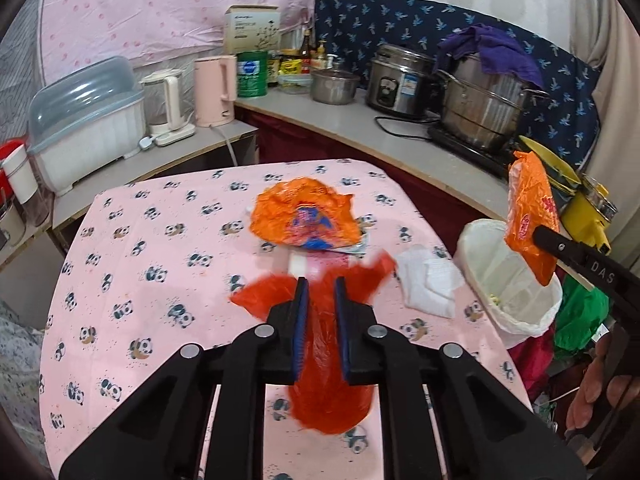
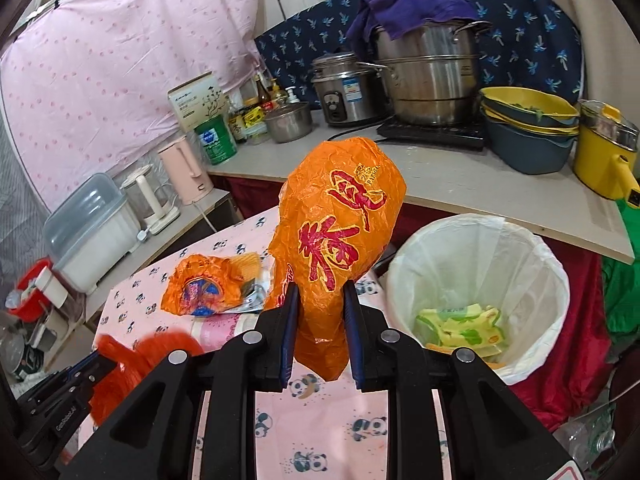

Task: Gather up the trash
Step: 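Lift and carry the red bag and orange bag over the white bin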

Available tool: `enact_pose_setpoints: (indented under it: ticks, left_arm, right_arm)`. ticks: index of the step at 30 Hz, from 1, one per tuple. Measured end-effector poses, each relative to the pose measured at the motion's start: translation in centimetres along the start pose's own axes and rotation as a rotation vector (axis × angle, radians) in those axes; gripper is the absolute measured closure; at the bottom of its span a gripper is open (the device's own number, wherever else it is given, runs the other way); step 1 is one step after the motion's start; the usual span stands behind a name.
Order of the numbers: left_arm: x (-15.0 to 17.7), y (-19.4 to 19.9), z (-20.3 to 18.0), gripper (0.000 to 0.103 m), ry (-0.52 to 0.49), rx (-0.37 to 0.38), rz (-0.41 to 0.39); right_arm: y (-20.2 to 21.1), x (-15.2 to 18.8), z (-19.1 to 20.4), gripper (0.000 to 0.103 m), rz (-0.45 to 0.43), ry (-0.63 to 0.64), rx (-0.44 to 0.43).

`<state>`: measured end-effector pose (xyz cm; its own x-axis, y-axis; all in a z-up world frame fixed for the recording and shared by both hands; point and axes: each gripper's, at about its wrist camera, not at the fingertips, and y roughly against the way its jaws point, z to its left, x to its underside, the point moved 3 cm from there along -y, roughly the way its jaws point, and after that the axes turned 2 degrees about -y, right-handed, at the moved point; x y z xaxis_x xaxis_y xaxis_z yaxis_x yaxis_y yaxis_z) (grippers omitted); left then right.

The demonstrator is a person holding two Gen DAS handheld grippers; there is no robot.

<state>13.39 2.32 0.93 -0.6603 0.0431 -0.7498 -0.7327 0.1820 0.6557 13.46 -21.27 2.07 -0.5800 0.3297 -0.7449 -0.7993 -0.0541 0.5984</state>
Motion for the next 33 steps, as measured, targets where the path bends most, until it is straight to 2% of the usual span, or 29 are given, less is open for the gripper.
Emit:
enact_pose_setpoints:
  ticks: [2,5,9,10,11,12,13,14,18,23,28,29,33]
  left_arm:
    - [-0.1,0.2,-1.2,0.098,-0.028,0.013,-0.011]
    - [-0.2,0.1,-2.7,0.098,-0.053,0.026,-0.008]
    - [0.5,-0.2,-3.1,0.096,-0.048,0.069,0.035]
    - [1.0,-0.4,-3.0,0.092,-0.041,0.074,0.051]
    - [1.4,-0.5,-2.7,0.075,-0.033,0.076,0.067]
    - [2.0,-0.6,-2.4,0.050,-0.023,0.074,0.087]
    - [2.7,-0.4,-1.9,0.041,-0.010,0.069,0.099]
    - [3.3,-0.2,-1.5,0.037,0.003,0.070,0.103]
    - [6.6,-0.1,-0.4,0.032,0.009,0.078,0.191]
    - [10.7,-0.2,-0.7,0.028,-0.015,0.100,0.282]
    - [13.1,-1.6,-1.3,0.028,-0.036,0.096,0.347]
    - [13.3,-1.7,-1.3,0.030,-0.038,0.093,0.351]
    - [13.9,-2.6,-1.4,0.053,-0.037,0.098,0.384]
  right_arm:
    - [0.4,0.1,-0.8,0.082,-0.003,-0.011,0.007]
    - [0.8,0.3,-2.0,0.082,-0.003,-0.028,0.019]
    - [1.2,1.0,-3.5,0.082,0.002,-0.042,0.032]
    - [1.2,1.2,-3.8,0.082,0.005,-0.046,0.035]
    - [1.2,1.4,-4.0,0.082,0.010,-0.052,0.035]
    - [1.2,1.6,-4.2,0.082,0.013,-0.056,0.035]
    - [1.3,1.9,-4.3,0.082,0.017,-0.059,0.036]
    - [1.3,2.2,-4.4,0.082,0.020,-0.061,0.036]
    - [1.4,3.2,-4.4,0.082,0.036,-0.046,0.039]
    - [1.2,4.5,-3.8,0.082,0.064,-0.034,0.033]
    - [1.1,5.1,-3.2,0.082,0.084,-0.026,0.022]
    - [1.2,5.2,-3.0,0.082,0.084,-0.022,0.021]
    - [1.7,5.6,-2.5,0.082,0.086,-0.012,0.010]
